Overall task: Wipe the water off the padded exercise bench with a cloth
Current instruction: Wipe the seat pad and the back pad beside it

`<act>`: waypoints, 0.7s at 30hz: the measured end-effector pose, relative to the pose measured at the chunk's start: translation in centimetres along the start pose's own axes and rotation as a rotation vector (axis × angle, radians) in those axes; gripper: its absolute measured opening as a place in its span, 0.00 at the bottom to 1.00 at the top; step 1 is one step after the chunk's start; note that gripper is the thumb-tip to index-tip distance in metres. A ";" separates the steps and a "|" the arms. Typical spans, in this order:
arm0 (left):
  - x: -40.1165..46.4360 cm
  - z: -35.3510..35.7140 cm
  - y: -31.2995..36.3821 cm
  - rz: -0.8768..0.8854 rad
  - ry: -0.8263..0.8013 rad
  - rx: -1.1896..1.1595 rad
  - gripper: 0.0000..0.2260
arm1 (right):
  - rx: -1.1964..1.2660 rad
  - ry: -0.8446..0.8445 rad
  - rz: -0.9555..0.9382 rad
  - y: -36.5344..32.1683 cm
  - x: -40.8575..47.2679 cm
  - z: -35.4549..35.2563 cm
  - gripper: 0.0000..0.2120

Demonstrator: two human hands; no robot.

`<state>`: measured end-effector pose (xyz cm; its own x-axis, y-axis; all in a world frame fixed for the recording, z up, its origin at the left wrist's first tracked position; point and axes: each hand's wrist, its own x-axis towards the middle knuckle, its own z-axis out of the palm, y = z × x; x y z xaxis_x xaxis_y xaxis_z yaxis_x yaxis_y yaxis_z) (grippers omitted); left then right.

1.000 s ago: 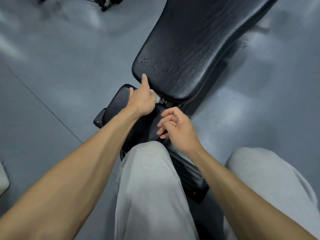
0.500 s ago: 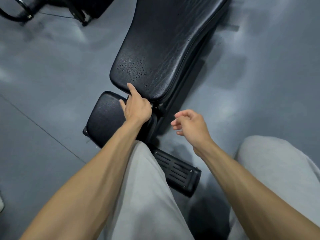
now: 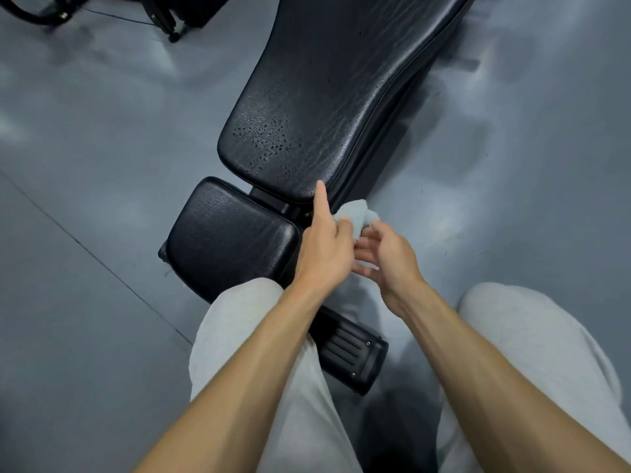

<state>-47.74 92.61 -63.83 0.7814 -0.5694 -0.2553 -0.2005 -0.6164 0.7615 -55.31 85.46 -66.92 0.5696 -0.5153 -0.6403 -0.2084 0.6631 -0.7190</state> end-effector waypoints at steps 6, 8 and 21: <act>-0.3 -2.4 -1.7 0.037 -0.069 -0.105 0.23 | 0.143 -0.044 0.016 -1.2 0.4 1.0 0.11; 0.0 -3.7 -2.0 0.051 -0.016 -0.016 0.18 | 0.083 0.047 -0.088 -1.5 0.7 1.1 0.06; 7.9 -9.6 -13.7 0.428 0.333 0.300 0.13 | -0.264 0.224 -0.372 -6.4 2.7 0.8 0.08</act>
<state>-33.08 101.80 -70.59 0.7276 -0.6297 0.2722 -0.6566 -0.5243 0.5422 -51.84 80.26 -63.80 0.4647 -0.8138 -0.3491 -0.2341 0.2673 -0.9348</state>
